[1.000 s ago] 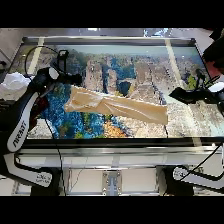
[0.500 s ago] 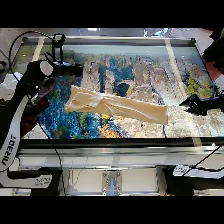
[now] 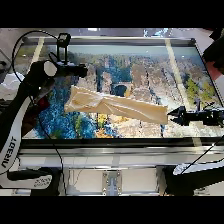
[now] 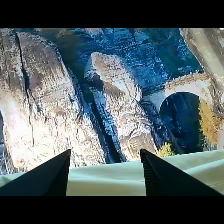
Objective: Fold the shirts.
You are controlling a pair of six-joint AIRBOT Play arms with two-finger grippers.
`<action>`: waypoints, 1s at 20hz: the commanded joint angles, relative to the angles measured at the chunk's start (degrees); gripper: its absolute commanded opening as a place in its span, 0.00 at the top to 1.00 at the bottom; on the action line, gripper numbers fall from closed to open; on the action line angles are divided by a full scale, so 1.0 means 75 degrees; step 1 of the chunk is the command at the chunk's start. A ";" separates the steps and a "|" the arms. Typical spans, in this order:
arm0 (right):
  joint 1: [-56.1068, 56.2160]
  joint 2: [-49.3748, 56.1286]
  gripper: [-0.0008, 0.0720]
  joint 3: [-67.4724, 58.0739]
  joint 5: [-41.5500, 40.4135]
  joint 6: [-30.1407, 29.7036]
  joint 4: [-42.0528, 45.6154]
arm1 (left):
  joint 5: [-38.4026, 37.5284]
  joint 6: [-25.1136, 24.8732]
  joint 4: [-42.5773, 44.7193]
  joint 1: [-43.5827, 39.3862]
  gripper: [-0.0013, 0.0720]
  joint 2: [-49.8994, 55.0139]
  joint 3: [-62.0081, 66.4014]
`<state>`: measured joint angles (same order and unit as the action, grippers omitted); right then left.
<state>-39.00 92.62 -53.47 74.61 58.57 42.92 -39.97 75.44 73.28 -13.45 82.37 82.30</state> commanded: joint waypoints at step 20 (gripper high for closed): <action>0.1632 -0.3450 0.97 -0.0160 0.1591 0.0746 -0.2672 | -0.1501 -0.0979 -0.2702 -0.3005 0.96 0.2917 -0.0006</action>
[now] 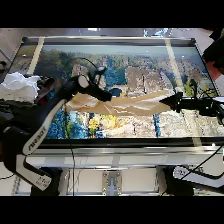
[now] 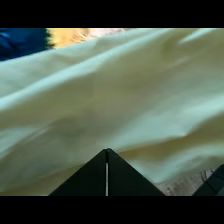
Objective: Fold the shirts.
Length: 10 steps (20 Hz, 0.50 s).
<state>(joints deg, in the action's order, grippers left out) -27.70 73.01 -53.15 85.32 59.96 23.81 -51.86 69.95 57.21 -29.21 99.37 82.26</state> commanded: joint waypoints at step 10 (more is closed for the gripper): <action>0.3488 -0.0947 0.97 -0.3503 -0.0968 0.2532 0.1993 | 0.0737 -0.0245 -0.0067 -0.0697 0.96 -0.0367 0.0210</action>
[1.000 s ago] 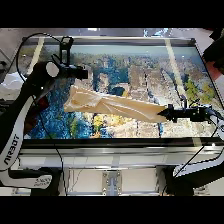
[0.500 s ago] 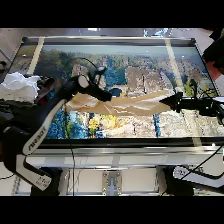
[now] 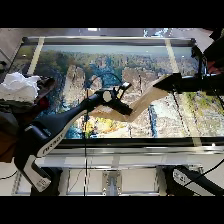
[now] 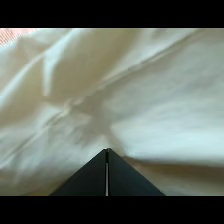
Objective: Fold the shirts.
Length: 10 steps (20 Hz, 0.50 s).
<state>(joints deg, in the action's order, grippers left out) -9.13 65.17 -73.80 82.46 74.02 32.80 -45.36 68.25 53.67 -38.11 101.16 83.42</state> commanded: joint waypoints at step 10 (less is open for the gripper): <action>0.5692 0.3232 0.97 -0.1279 -0.6050 0.0694 0.0382 | -0.1588 -0.0012 0.1644 0.5109 0.96 -0.3966 0.0052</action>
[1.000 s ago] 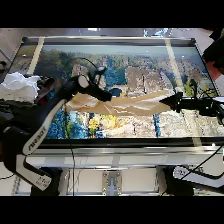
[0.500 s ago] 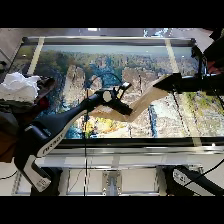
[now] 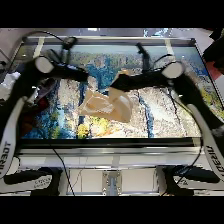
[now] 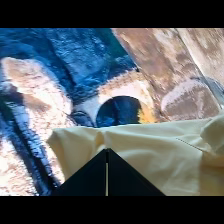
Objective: Fold the shirts.
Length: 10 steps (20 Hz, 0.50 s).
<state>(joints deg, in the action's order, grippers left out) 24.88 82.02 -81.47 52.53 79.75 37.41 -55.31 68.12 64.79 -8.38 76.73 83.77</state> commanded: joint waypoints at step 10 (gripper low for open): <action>-0.0414 0.1134 0.16 -0.2946 0.2471 0.1032 0.4503 | -0.1268 0.0000 0.0157 0.2130 0.96 -0.0918 -0.0166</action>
<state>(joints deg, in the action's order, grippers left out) 28.25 91.53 -98.96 50.06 81.65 53.12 -63.42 68.12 65.91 6.66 70.15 83.05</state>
